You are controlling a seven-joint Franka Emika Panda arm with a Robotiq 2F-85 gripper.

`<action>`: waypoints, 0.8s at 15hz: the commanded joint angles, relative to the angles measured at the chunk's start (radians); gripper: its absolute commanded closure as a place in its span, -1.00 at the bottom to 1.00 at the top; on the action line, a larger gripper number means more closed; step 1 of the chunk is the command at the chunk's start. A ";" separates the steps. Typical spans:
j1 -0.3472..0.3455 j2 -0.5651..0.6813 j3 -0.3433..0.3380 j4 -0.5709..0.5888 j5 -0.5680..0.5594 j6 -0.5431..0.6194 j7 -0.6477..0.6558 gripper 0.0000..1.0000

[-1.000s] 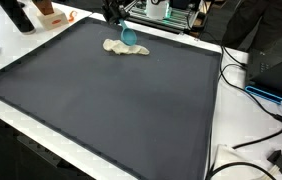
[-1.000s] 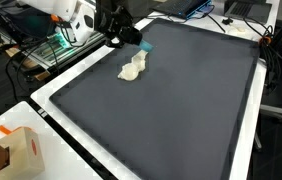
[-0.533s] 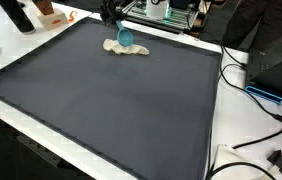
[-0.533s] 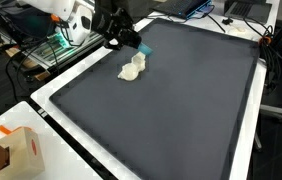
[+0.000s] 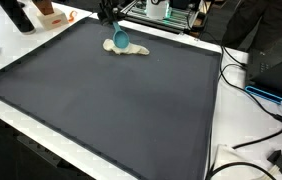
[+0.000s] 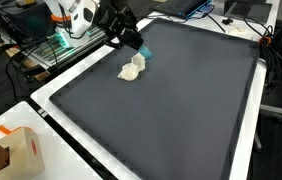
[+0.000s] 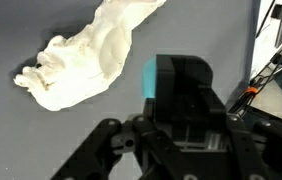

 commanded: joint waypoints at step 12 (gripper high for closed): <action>0.047 -0.179 0.130 -0.065 -0.694 0.109 0.758 0.50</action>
